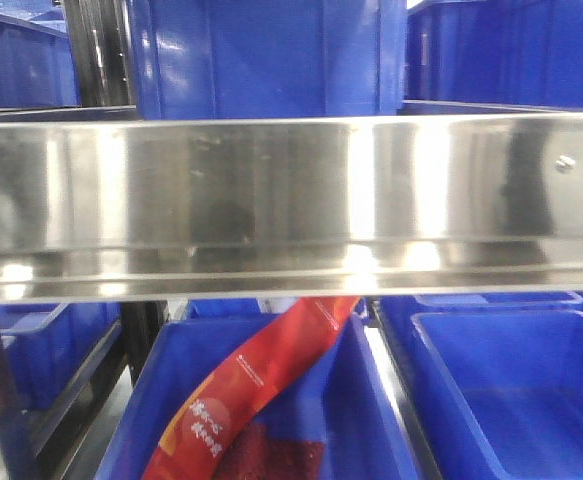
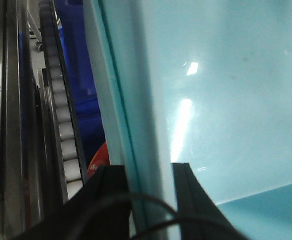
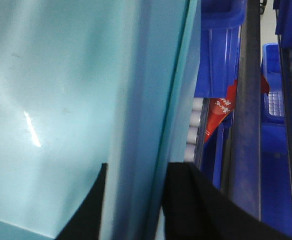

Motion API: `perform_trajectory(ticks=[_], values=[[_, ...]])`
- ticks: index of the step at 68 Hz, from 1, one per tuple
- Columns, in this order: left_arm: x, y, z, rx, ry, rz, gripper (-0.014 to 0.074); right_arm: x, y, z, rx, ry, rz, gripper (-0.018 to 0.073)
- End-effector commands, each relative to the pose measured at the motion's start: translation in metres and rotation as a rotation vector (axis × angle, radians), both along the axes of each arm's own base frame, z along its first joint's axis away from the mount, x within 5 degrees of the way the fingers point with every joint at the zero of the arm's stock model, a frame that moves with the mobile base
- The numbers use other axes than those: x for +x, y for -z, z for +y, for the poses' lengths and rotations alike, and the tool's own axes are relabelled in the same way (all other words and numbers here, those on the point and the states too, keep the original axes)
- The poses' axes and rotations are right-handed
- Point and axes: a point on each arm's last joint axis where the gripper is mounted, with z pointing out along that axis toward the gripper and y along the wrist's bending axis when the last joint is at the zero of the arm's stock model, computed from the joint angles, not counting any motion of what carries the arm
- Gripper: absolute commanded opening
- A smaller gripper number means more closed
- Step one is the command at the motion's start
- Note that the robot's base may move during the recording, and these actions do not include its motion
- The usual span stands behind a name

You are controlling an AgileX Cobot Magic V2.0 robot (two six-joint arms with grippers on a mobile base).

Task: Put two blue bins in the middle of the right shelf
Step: 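Approach the shelf holding the teal bin above the middle level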

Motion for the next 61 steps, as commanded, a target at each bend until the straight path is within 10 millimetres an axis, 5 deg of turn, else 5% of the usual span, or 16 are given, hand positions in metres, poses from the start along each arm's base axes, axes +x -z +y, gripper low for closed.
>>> perform_trajectory(ticks=[1, 61], values=[[-0.0058, -0.0125, 0.0006, -0.036, 0.013, -0.074, -0.0111, -0.0028, -0.0187, -0.0047, 0.044, 0.019, -0.128, -0.0154], [-0.0058, -0.0125, 0.0006, -0.036, 0.013, -0.074, -0.0111, -0.0028, -0.0187, -0.0047, 0.044, 0.019, -0.128, -0.0154]])
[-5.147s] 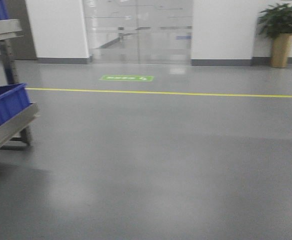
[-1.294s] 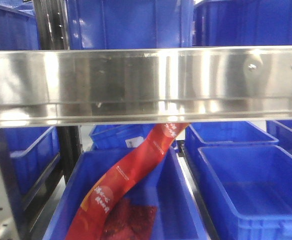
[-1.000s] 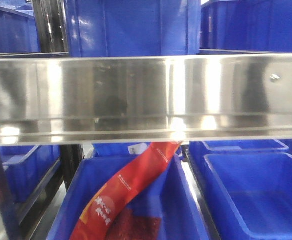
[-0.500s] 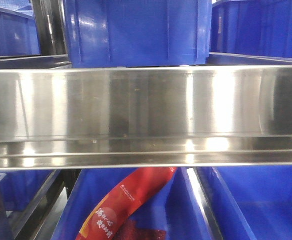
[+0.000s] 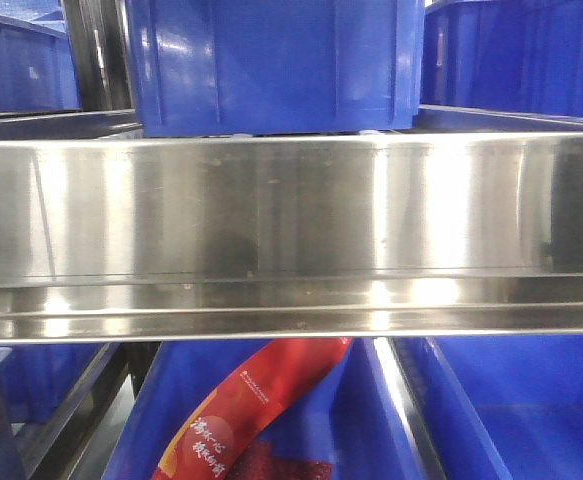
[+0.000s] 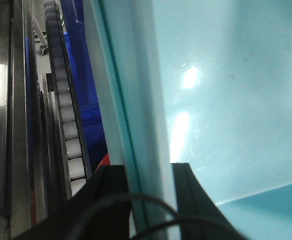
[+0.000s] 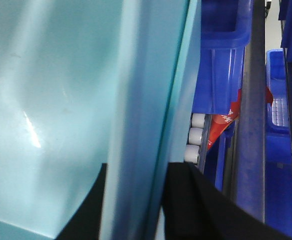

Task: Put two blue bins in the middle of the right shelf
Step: 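Approach the shelf holding the teal bin above the middle level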

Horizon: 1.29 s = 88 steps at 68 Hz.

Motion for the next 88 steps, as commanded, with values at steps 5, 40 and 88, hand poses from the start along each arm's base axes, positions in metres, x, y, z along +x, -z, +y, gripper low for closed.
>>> perform_trajectory(ticks=[5, 40, 88], values=[[-0.006, -0.012, 0.001, -0.036, 0.013, -0.074, -0.0111, -0.003, -0.019, -0.005, 0.044, 0.019, -0.128, -0.0154], [-0.001, -0.021, 0.0, -0.079, -0.005, -0.177, -0.0111, -0.003, -0.019, -0.005, 0.044, 0.019, -0.128, -0.0154], [0.011, 0.04, -0.006, 0.062, 0.03, 0.185, -0.0111, 0.003, 0.038, -0.004, -0.093, 0.017, 0.093, -0.0154]])
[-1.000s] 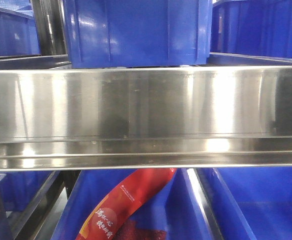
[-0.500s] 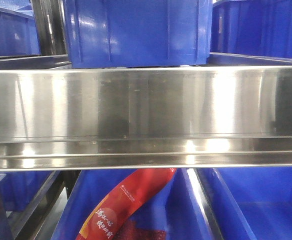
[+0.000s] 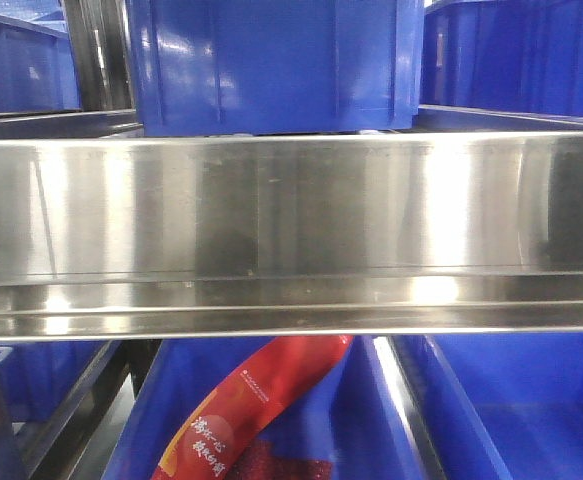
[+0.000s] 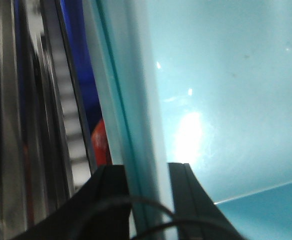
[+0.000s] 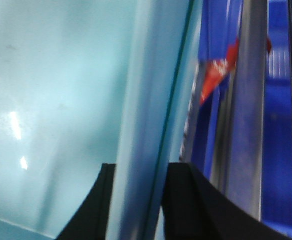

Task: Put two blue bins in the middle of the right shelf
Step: 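Approach the shelf holding the teal bin above the middle level, then lower the teal bin onto the middle shelf rollers with both grippers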

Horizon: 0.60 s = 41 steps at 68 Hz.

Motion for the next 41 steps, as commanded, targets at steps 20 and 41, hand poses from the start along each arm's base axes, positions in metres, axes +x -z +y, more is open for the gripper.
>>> perform_trajectory(ticks=[20, 41], values=[[0.019, 0.061, -0.006, 0.03, -0.006, 0.095, -0.0111, 0.015, 0.05, -0.001, -0.036, 0.03, -0.035, -0.0154], [0.032, 0.086, -0.01, 0.058, -0.01, 0.156, -0.011, 0.03, 0.076, 0.006, -0.074, 0.027, 0.05, -0.0154]])
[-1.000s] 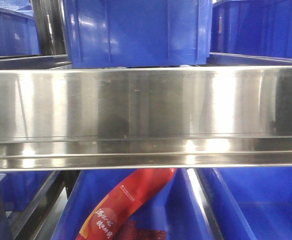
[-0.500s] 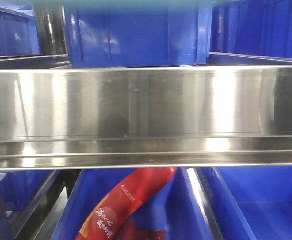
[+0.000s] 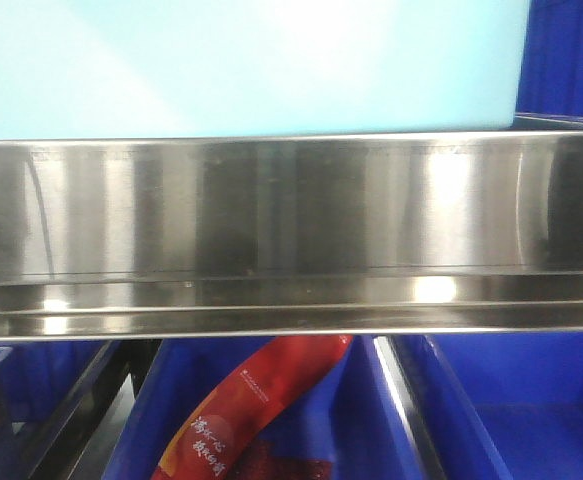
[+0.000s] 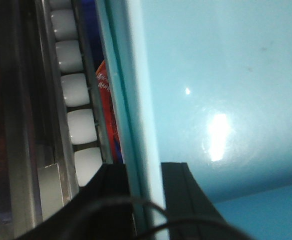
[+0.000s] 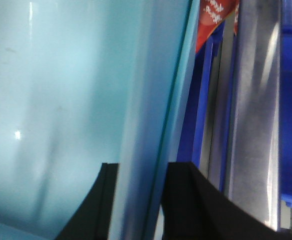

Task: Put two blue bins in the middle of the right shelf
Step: 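Lower the teal bin onto the middle shelf rollers with both grippers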

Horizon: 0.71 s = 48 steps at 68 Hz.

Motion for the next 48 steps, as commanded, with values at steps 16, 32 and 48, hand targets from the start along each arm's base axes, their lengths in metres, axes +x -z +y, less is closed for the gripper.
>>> perform_trajectory(ticks=[16, 32, 48], values=[[0.005, 0.0, -0.001, 0.004, 0.005, -0.03, 0.0099, 0.009, 0.0, -0.002, -0.029, 0.002, -0.067, 0.0022], [0.005, -0.001, 0.0, 0.005, 0.004, -0.035, 0.0535, 0.008, -0.002, -0.003, -0.027, 0.002, -0.071, 0.051], [-0.012, -0.026, 0.005, -0.023, 0.003, -0.116, 0.0582, -0.005, -0.023, -0.011, -0.021, 0.006, -0.151, 0.0559]])
